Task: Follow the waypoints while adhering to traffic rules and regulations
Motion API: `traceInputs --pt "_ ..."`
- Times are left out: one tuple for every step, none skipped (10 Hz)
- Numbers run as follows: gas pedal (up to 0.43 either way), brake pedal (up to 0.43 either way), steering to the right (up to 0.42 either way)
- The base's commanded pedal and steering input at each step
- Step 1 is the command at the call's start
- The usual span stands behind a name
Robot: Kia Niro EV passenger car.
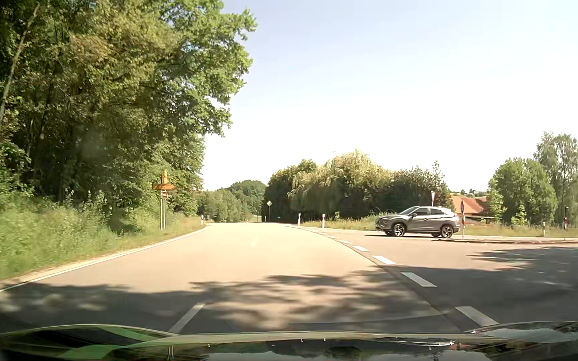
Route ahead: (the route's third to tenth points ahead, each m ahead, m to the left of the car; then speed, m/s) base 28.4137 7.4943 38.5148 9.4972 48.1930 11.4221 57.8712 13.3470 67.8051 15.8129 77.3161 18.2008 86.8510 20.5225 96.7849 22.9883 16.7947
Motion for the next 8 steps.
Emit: traceInputs --pt "0.260 0.000 -0.027" --pt "0.260 0.000 -0.026" --pt "0.268 0.000 -0.027" --pt "0.268 0.000 -0.026" --pt "0.268 0.000 -0.027" --pt "0.260 0.000 -0.029" --pt "0.260 0.000 -0.032" --pt "0.260 0.000 -0.035"
